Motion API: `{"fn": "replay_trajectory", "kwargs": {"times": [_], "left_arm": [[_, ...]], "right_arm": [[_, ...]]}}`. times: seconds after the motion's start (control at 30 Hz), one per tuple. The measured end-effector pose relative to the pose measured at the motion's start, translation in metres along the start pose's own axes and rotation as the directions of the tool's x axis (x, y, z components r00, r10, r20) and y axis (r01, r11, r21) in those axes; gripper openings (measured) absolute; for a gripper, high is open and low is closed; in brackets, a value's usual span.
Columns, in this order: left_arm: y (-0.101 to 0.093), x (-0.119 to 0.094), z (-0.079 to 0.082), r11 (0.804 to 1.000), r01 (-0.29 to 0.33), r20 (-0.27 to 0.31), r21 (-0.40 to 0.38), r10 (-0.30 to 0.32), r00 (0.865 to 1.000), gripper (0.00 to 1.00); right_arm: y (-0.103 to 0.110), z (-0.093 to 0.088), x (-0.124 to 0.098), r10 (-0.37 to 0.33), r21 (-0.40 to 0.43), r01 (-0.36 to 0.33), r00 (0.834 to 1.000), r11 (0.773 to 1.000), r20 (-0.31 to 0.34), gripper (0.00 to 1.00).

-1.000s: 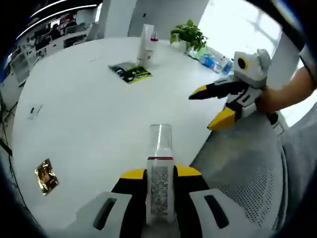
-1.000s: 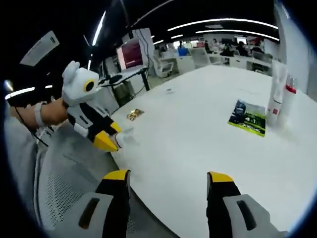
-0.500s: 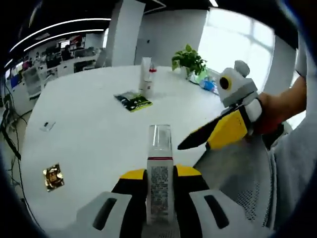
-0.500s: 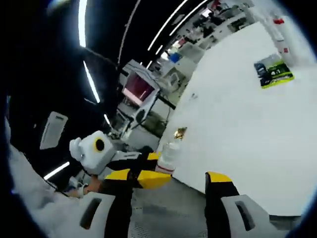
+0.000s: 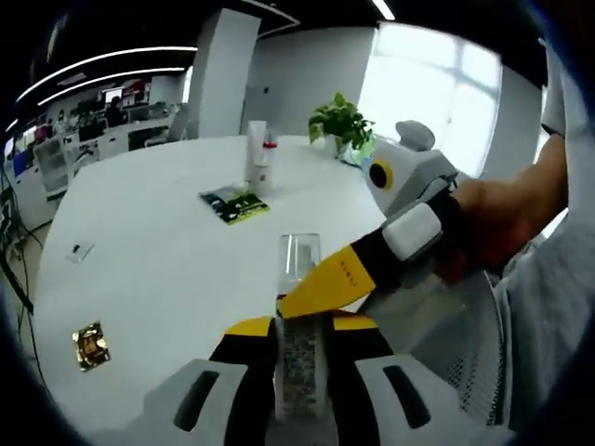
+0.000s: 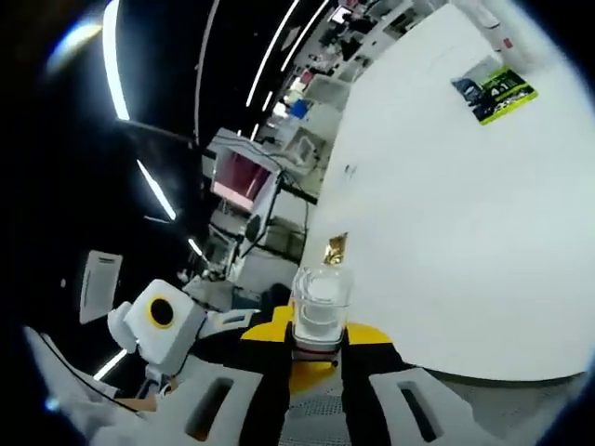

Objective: Arrange the skincare products in the storage area until every visible bottle or jar stands upright without overlapping.

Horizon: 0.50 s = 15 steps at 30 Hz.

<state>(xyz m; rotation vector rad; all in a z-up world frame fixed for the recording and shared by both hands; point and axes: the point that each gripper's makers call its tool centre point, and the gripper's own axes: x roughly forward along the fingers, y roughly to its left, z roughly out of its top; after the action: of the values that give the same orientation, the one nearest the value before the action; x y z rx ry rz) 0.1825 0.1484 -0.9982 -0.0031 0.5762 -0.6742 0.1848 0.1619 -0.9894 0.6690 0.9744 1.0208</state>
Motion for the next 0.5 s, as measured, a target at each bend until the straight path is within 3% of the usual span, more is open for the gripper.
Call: {"fn": "replay_trajectory", "kwargs": {"times": [0.03, 0.1, 0.27, 0.33, 0.37, 0.4, 0.47, 0.5], "left_arm": [[-0.001, 0.001, 0.002, 0.998, 0.011, 0.015, 0.066, -0.012, 1.0, 0.17], [-0.009, 0.002, 0.004, 0.993, 0.069, 0.024, 0.092, -0.072, 0.997, 0.18], [-0.012, -0.003, 0.009, 0.992, 0.125, 0.049, 0.001, -0.125, 0.991, 0.21], [-0.013, -0.005, 0.012, 0.99, 0.142, 0.067, 0.009, -0.143, 0.988, 0.24], [-0.015, -0.006, 0.012, 0.987, 0.16, 0.066, -0.004, -0.16, 0.985, 0.24], [-0.017, -0.007, 0.013, 0.983, 0.181, 0.078, -0.02, -0.179, 0.981, 0.24], [-0.021, -0.009, 0.016, 0.975, 0.219, 0.097, -0.048, -0.214, 0.972, 0.25], [-0.024, -0.01, 0.022, 0.966, 0.247, 0.131, -0.075, -0.236, 0.963, 0.27]], "right_arm": [[0.0, 0.0, -0.001, -0.002, -0.014, 0.002, 1.0, 1.0, -0.007, 0.16], [0.002, -0.002, -0.004, 0.021, -0.038, -0.022, 0.999, 0.999, -0.032, 0.14], [0.008, 0.001, -0.014, 0.08, -0.198, -0.099, 0.992, 0.975, -0.098, 0.13], [0.015, 0.005, -0.019, 0.117, -0.285, -0.142, 0.988, 0.948, -0.105, 0.13], [0.02, 0.007, -0.024, 0.136, -0.358, -0.175, 0.982, 0.917, -0.13, 0.13], [0.022, 0.006, -0.026, 0.147, -0.368, -0.19, 0.979, 0.91, -0.142, 0.13], [0.03, 0.009, -0.032, 0.201, -0.423, -0.253, 0.966, 0.87, -0.164, 0.13], [0.036, 0.008, -0.036, 0.243, -0.447, -0.307, 0.95, 0.84, -0.197, 0.13]]}}
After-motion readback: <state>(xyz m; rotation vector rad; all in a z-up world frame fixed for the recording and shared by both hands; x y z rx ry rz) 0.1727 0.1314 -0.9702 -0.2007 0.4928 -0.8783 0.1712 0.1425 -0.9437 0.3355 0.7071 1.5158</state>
